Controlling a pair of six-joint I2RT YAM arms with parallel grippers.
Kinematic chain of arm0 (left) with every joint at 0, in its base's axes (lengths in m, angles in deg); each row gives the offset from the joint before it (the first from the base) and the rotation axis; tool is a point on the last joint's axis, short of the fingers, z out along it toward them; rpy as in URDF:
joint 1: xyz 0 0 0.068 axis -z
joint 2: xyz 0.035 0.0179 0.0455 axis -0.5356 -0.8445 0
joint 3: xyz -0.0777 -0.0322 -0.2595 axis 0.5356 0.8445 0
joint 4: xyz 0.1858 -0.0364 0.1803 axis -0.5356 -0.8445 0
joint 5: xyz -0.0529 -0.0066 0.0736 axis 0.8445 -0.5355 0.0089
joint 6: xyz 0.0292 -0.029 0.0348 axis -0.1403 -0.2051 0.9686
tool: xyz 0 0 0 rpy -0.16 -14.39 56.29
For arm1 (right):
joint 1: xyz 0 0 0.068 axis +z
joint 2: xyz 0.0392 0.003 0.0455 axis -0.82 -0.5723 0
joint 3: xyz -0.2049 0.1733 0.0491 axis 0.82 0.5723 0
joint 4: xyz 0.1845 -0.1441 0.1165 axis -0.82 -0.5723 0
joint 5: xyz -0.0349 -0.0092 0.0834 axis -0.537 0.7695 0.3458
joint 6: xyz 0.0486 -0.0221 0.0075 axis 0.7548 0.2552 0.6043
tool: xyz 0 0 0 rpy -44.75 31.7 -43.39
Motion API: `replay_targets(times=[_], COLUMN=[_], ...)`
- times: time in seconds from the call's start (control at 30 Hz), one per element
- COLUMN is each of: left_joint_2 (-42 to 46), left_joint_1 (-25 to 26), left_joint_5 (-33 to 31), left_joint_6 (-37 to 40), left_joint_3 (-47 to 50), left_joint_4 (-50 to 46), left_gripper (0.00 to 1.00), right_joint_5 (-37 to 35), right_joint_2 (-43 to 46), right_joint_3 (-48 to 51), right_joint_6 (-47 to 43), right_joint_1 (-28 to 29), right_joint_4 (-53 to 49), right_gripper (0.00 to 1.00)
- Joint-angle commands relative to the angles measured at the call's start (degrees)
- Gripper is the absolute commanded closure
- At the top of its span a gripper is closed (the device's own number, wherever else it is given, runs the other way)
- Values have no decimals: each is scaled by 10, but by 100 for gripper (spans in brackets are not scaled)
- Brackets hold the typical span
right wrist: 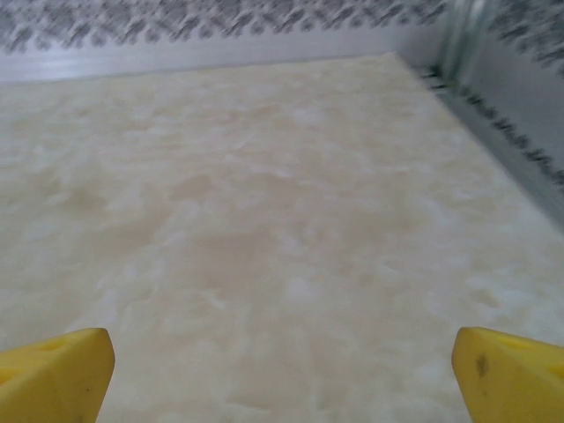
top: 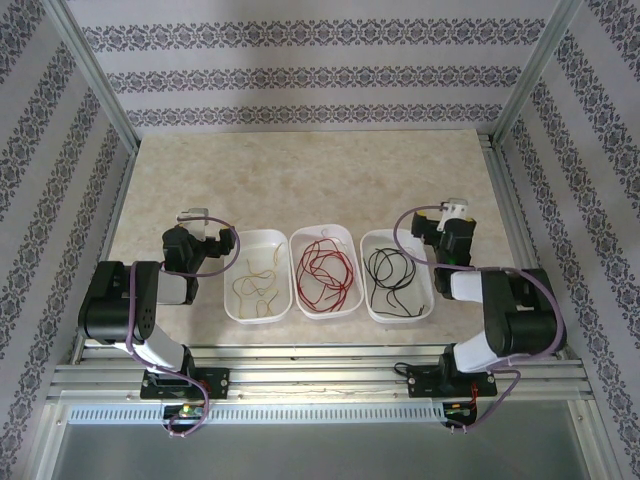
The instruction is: Untangle the cables
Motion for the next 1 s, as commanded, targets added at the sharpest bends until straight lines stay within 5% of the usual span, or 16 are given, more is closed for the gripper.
replay_targets(times=[0.0, 0.97], left_joint_2=[-4, -6], left_joint_1=[-5, -4], left_joint_5=[4, 18], left_joint_6=[10, 15], left_joint_3=[-6, -8], left_joint_4=[17, 15], left_gripper=[1, 1], right_joint_5=[45, 44], right_joint_2=[-1, -9], right_joint_3=[6, 10], right_joint_6=[-17, -16], right_joint_1=[-2, -2], right_joint_4=[38, 60], right_gripper=[2, 2])
